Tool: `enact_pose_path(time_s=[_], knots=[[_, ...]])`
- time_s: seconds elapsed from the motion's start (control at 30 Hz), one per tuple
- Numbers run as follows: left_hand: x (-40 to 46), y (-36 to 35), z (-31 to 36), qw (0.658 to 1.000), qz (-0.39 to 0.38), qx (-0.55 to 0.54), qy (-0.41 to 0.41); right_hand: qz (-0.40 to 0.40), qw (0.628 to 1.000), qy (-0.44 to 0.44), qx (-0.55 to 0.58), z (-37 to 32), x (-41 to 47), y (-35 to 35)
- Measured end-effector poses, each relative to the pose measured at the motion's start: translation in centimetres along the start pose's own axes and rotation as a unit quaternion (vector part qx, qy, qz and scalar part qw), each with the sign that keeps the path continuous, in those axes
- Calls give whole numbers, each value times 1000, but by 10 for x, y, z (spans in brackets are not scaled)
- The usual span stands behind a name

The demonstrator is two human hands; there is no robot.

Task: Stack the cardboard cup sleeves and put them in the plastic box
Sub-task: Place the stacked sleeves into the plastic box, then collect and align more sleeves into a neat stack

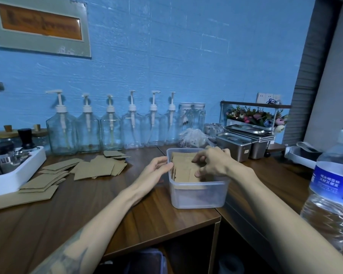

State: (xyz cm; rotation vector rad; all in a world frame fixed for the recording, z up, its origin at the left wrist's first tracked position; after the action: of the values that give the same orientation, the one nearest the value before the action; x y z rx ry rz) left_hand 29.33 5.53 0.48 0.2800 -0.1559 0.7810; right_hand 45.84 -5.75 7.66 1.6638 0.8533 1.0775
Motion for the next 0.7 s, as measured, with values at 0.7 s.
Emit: enact_pose_path(time_s=[0.7], knots=[[-60,178,17,917,134,376,-16,39,975,209,62,-204,34,-23]])
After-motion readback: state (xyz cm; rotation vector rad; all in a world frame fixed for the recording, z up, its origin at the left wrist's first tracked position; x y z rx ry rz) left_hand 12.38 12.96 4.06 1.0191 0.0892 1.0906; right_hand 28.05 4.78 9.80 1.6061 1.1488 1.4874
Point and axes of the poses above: each hand's wrist, its own x-axis towards the middle knuckle, its own y-axis out of the back of the hand, z = x × y, the point moved 7 cm from there along x, towards the middle knuckle, and after that the axes turned 1 degree about -x, right-handed, at the moved point
